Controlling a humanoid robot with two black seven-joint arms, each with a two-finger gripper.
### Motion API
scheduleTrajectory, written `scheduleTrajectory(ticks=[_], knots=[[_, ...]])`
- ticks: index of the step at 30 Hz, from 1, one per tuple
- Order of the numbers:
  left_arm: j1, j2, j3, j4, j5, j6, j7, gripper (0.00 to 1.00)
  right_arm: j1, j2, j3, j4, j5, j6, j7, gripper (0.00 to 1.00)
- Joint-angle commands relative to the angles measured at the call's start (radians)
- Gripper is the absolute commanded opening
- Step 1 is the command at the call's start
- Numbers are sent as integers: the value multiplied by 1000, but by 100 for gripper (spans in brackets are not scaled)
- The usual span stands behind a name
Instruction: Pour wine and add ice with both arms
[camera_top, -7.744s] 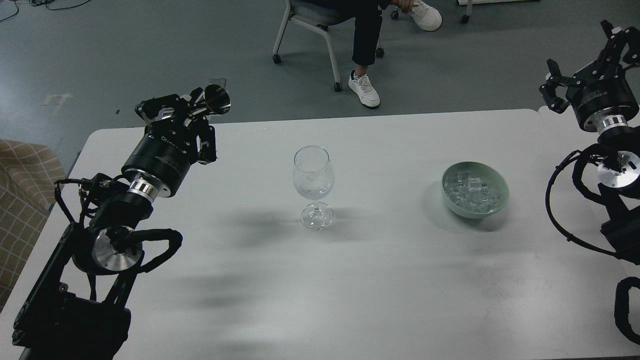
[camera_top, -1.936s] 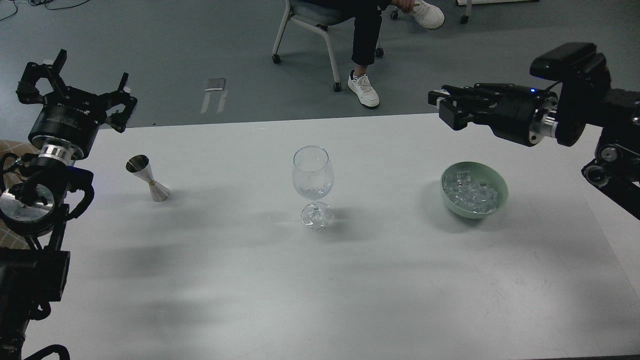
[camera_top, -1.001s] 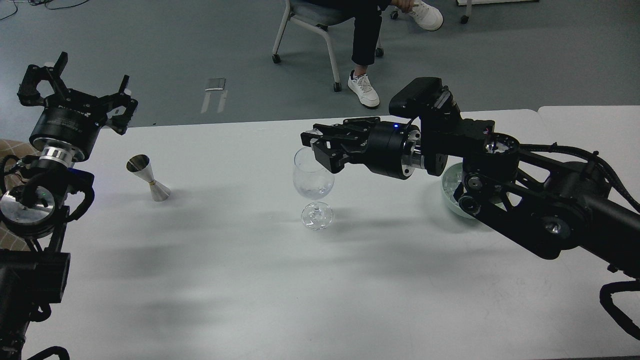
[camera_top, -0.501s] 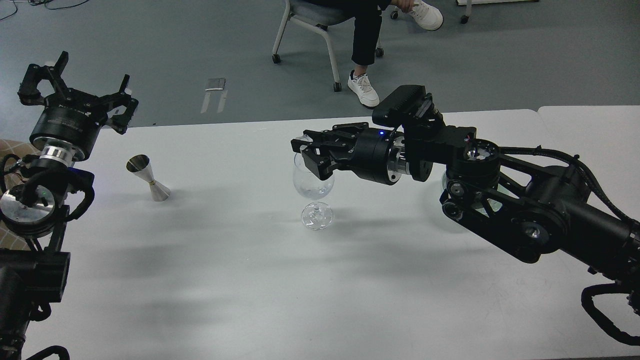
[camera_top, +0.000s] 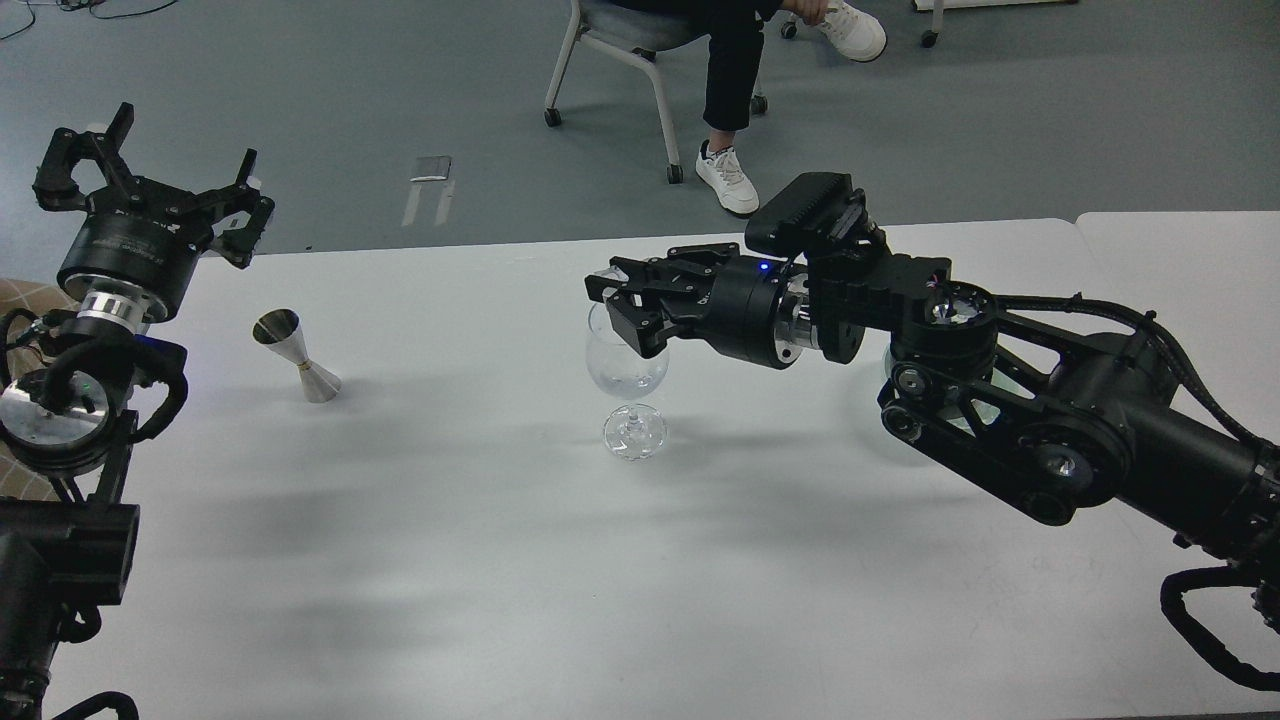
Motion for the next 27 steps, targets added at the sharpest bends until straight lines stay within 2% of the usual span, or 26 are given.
scheduleTrajectory(ticks=[1,6,12,14,15,16,20,24,27], knots=[[-1,2,0,-1,-1,0,3,98,4,-1,0,3,3,0,2,39],[-4,5,0,-1,0,0,3,98,3,-1,2,9,5,0,2,54],[-6,3,-1,-1,0,2,3,98,-2,-6,31,11,6,-2,5,59],[-4,3,-1,-1,0,2,3,98,-3,-6,39,11,6,-3,5,64],[-4,3,-1,-1,0,2,1,98,-5,-1,61,9,8,-3,3,75],[-6,3,0,-1,0,2,-2,98,-6,0,95,9,9,-3,3,99],[-4,5,0,-4,2,9,-6,98,-6,20,209,5,24,-5,3,100],[-3,9,9,-7,2,67,5,98,-8,82,374,6,161,-5,6,100],[2,3,11,-3,2,69,-2,98,7,104,426,2,245,-8,5,100]])
